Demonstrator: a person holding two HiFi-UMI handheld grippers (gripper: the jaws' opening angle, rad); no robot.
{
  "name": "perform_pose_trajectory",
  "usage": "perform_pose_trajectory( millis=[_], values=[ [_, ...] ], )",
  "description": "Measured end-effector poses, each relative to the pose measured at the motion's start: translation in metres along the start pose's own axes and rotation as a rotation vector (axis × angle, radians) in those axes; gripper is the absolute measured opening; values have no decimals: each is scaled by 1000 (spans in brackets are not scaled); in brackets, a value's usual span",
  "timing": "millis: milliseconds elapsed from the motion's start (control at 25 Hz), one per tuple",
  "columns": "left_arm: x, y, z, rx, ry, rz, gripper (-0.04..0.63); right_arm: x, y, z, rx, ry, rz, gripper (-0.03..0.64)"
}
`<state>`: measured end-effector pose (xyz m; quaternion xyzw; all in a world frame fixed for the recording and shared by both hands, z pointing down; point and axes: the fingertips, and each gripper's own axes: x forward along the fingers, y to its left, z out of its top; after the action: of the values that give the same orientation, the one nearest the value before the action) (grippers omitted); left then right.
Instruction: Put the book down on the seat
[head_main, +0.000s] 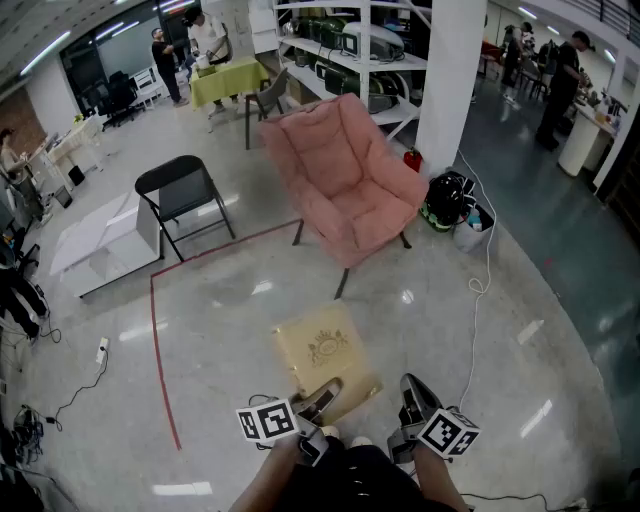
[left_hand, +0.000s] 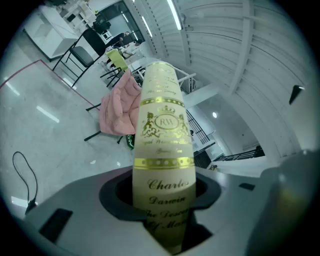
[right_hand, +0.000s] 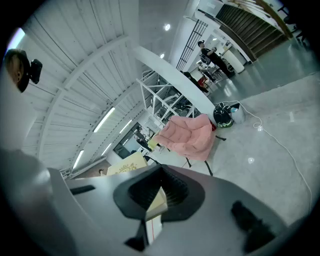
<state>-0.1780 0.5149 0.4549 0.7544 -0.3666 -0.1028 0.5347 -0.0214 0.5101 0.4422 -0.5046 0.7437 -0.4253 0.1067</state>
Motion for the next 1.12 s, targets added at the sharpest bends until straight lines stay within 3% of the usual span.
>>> perform_pose_trajectory(
  millis=[520,1120],
  values=[
    [11,-8,-20,-26,21,-12,212,-15,-11,9,9,-23,13,12],
    [46,-17,-47,-37,-2,-26,212,-43,-59,26,18,-70,-20,12]
  ],
)
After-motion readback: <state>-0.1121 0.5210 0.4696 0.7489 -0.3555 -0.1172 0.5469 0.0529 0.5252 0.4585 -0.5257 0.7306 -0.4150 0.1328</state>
